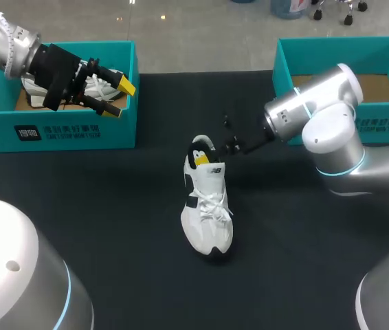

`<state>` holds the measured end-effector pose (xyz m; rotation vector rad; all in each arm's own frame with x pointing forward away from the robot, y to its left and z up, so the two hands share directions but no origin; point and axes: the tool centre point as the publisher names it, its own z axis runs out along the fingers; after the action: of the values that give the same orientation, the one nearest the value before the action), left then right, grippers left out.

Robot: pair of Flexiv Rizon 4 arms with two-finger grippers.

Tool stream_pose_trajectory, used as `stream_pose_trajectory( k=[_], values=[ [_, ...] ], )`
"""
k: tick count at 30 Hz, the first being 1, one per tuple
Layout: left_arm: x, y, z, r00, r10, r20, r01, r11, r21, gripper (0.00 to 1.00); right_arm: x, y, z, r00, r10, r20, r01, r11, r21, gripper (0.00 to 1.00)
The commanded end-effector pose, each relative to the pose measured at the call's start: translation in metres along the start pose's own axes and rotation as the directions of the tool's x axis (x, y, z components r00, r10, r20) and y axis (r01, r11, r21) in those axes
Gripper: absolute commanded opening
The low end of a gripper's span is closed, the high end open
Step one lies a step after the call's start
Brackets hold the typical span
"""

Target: Take the shoe out of the shoebox, open the shoe tongue, remove and reinsert the insole, then place the shoe into the shoebox

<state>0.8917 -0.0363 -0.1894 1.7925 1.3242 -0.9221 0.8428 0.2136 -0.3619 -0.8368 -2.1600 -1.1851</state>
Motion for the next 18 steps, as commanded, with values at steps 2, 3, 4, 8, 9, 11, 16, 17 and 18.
stream_pose_trajectory(
  k=[2, 3, 4, 8, 9, 11, 16, 17, 18],
  values=[
    [-0.001, -0.001, 0.000, 1.000, 0.000, -0.005, 0.000, 1.000, 0.000, 1.00, 0.007, -0.010, 0.004, 1.000, 0.011, 0.005, -0.011, 1.000, -0.002, 0.00],
    [-0.001, -0.001, 0.000, 1.000, 0.000, -0.005, 0.000, 1.000, 0.000, 1.00, 0.007, -0.011, 0.005, 1.000, 0.012, 0.005, -0.012, 1.000, -0.002, 0.00],
    [-0.001, -0.001, 0.000, 1.000, 0.000, -0.005, 0.000, 1.000, 0.000, 1.00, 0.007, -0.012, 0.005, 1.000, 0.014, 0.004, -0.014, 1.000, -0.001, 0.00],
    [-0.001, -0.001, 0.000, 1.000, 0.000, -0.005, 0.000, 1.000, 0.000, 1.00, 0.010, -0.006, 0.005, 1.000, -0.010, 0.017, 0.011, 1.000, -0.008, 0.44],
    [-0.001, -0.001, 0.000, 1.000, 0.000, -0.005, 0.000, 1.000, 0.000, 1.00, 0.011, -0.003, 0.004, 1.000, -0.019, 0.021, 0.019, 1.000, -0.008, 0.58],
    [-0.001, -0.001, 0.000, 1.000, 0.000, -0.005, 0.000, 1.000, 0.000, 1.00, 0.015, 0.004, 0.002, 0.999, -0.040, 0.029, 0.041, 0.999, -0.011, 1.00],
    [-0.001, -0.001, 0.000, 1.000, 0.000, -0.005, 0.000, 1.000, 0.000, 1.00, 0.018, 0.018, -0.005, 0.996, -0.074, 0.042, 0.075, 0.997, -0.017, 1.00],
    [-0.001, -0.001, 0.000, 1.000, 0.000, -0.005, 0.000, 1.000, 0.000, 1.00, 0.018, 0.020, -0.005, 0.996, -0.076, 0.043, 0.077, 0.997, -0.017, 1.00],
    [-0.001, -0.001, 0.000, 1.000, 0.000, -0.005, 0.000, 1.000, 0.000, 1.00, 0.018, 0.021, -0.005, 0.996, -0.081, 0.043, 0.081, 0.997, -0.018, 1.00]
  ],
)
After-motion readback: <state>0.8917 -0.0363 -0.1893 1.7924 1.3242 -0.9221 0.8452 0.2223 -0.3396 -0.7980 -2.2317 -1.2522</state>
